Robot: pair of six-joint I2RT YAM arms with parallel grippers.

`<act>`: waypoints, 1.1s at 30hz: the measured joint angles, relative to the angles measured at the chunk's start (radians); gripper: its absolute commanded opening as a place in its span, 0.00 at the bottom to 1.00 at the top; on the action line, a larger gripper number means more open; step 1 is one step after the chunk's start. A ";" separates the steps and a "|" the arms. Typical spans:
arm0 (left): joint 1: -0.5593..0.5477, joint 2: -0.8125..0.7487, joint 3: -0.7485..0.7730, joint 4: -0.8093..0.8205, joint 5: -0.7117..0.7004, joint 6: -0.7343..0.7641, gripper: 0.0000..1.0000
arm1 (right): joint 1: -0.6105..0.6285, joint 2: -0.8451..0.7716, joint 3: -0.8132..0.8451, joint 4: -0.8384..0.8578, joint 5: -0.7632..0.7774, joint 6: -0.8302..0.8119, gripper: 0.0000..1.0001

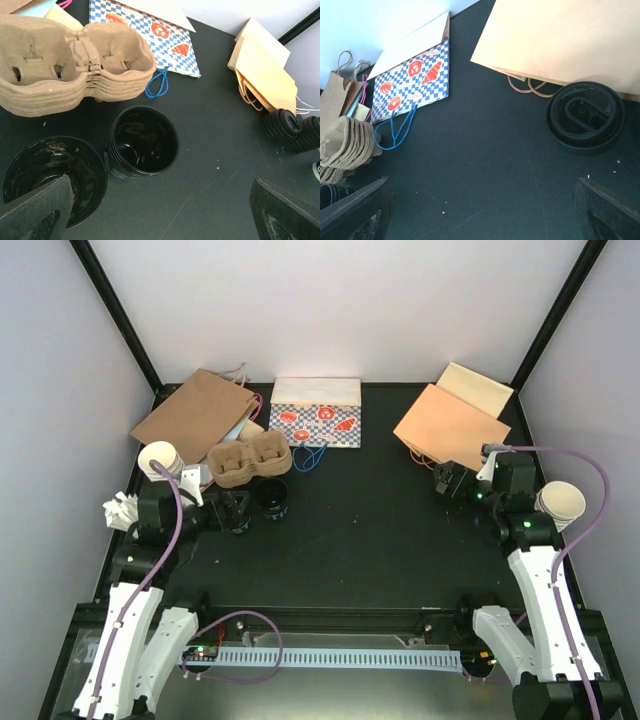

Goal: Pack the takeout coffee

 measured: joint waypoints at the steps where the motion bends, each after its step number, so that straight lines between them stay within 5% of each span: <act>1: 0.000 0.007 0.000 0.000 0.000 0.000 0.99 | 0.000 0.004 0.000 0.000 0.000 0.000 1.00; 24: 0.000 0.013 -0.005 0.090 -0.055 0.127 0.99 | 0.011 0.382 0.213 0.021 0.055 -0.004 1.00; 33: 0.000 0.047 -0.025 0.124 -0.024 0.136 0.99 | 0.190 0.668 0.469 -0.012 0.225 -0.078 1.00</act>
